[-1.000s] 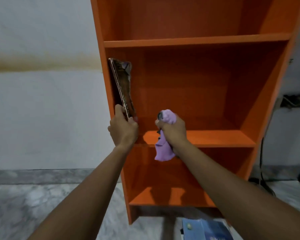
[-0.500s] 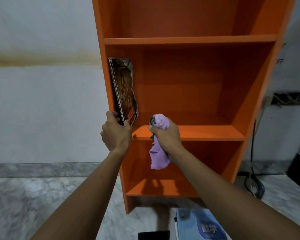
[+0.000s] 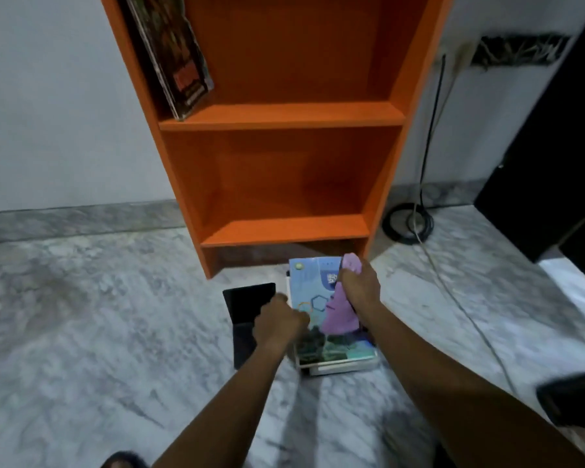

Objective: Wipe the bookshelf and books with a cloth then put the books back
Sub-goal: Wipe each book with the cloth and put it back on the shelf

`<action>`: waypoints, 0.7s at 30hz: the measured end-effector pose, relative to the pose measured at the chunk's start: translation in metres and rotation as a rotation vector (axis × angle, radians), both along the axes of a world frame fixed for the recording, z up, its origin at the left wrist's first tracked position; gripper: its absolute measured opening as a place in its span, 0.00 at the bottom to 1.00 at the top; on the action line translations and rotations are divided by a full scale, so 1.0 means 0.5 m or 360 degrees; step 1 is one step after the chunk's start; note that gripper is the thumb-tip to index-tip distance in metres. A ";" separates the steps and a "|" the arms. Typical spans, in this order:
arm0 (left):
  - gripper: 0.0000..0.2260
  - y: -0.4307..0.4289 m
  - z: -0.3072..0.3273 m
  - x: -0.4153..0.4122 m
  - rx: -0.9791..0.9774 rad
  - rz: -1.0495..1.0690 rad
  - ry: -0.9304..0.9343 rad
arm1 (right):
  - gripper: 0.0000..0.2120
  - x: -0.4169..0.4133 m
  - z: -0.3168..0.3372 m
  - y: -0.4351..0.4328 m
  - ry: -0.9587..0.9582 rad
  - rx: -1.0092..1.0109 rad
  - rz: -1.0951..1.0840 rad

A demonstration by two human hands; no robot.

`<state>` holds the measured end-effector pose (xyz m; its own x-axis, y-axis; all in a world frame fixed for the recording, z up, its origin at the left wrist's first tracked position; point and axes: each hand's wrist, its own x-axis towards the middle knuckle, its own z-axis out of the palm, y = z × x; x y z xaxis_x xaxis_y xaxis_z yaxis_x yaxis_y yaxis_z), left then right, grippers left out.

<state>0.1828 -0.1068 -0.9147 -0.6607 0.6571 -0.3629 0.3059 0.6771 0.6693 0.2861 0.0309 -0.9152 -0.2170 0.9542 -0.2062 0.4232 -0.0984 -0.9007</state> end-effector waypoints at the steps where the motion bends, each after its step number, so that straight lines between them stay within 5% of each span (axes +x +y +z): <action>1: 0.23 -0.010 -0.031 0.017 -0.0083 -0.0027 -0.0144 | 0.13 0.025 -0.036 -0.003 -0.0125 0.0023 0.0017; 5: 0.22 -0.020 -0.103 0.062 -0.0187 -0.0046 -0.0294 | 0.24 0.112 -0.149 -0.032 -0.0642 0.0062 0.0252; 8: 0.24 -0.011 -0.122 0.075 -0.0204 -0.0014 -0.0294 | 0.36 0.138 -0.163 -0.064 -0.0724 0.0125 0.0480; 14: 0.15 0.015 -0.099 0.065 -0.0285 0.0040 -0.0058 | 0.37 0.159 -0.185 -0.039 -0.0705 0.0132 0.0550; 21: 0.19 0.010 -0.089 0.043 -0.0200 0.0280 -0.0293 | 0.36 0.171 -0.175 -0.031 -0.0784 0.0048 0.0615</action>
<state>0.2045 -0.1019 -0.9594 -0.6760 0.4804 -0.5588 0.0571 0.7902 0.6102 0.3718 0.0152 -1.0024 -0.4336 0.8328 -0.3441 0.7895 0.1671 -0.5905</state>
